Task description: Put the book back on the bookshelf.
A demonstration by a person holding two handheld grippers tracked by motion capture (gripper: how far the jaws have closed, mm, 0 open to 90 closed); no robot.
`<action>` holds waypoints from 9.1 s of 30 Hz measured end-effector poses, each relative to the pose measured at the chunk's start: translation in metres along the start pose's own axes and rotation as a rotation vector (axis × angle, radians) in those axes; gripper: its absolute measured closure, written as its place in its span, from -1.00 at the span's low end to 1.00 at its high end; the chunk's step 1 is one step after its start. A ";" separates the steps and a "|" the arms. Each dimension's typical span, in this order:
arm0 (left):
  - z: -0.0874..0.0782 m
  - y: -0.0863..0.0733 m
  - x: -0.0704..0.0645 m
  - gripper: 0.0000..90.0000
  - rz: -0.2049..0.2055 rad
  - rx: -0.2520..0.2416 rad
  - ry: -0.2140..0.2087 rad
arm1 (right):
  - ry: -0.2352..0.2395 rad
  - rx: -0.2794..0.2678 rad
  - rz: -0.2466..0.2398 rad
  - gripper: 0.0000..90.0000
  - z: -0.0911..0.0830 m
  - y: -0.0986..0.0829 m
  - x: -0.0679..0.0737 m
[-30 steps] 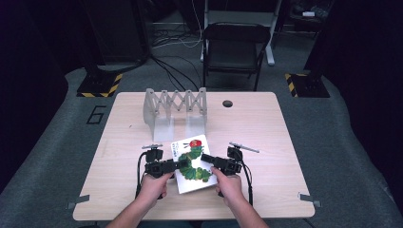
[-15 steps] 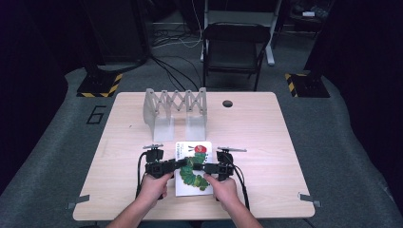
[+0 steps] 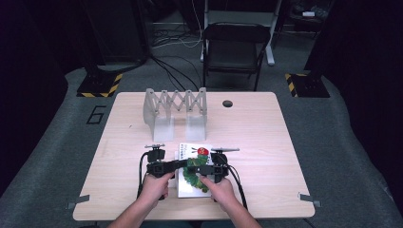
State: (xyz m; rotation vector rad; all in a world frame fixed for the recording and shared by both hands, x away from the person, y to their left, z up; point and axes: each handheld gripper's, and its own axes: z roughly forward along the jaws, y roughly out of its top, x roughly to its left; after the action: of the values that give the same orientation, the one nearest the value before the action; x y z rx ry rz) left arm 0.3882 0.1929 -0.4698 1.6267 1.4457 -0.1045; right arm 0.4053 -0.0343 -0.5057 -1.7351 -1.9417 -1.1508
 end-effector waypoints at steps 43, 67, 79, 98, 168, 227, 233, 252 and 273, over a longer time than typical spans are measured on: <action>0.009 0.011 -0.013 0.50 0.029 0.055 0.114 | -0.166 -0.113 -0.330 -0.67 -0.034 -0.028 -0.001; 0.018 0.021 -0.026 0.43 0.084 0.133 0.250 | -0.321 -0.201 -0.761 -0.53 -0.017 -0.102 0.033; 0.021 0.024 -0.026 0.44 0.066 0.135 0.232 | -0.413 -0.243 -0.878 -0.22 -0.012 -0.110 0.039; 0.018 0.040 -0.041 0.29 -0.048 0.099 0.047 | -0.442 -0.351 -0.966 0.42 -0.024 -0.126 0.043; 0.035 0.058 -0.030 0.68 -0.065 0.380 0.143 | -0.352 -0.313 -0.830 -0.16 -0.027 -0.108 0.042; -0.043 0.105 -0.004 0.71 0.045 0.235 0.461 | -0.428 -0.608 -0.601 -0.58 -0.123 -0.049 -0.026; -0.041 0.114 -0.003 0.71 0.050 0.243 0.492 | -0.426 -0.609 -0.608 -0.57 -0.123 -0.049 -0.025; -0.031 0.134 0.001 0.71 0.032 0.254 0.553 | -0.417 -0.610 -0.611 -0.53 -0.122 -0.051 -0.023; -0.011 0.175 -0.001 0.71 0.004 0.228 0.638 | -0.408 -0.601 -0.615 -0.50 -0.120 -0.051 -0.023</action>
State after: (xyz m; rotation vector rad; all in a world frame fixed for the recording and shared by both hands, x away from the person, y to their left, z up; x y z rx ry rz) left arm 0.5257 0.2209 -0.3646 1.9520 1.9617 0.2891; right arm 0.3293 -0.1338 -0.4633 -1.7884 -2.7064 -1.8613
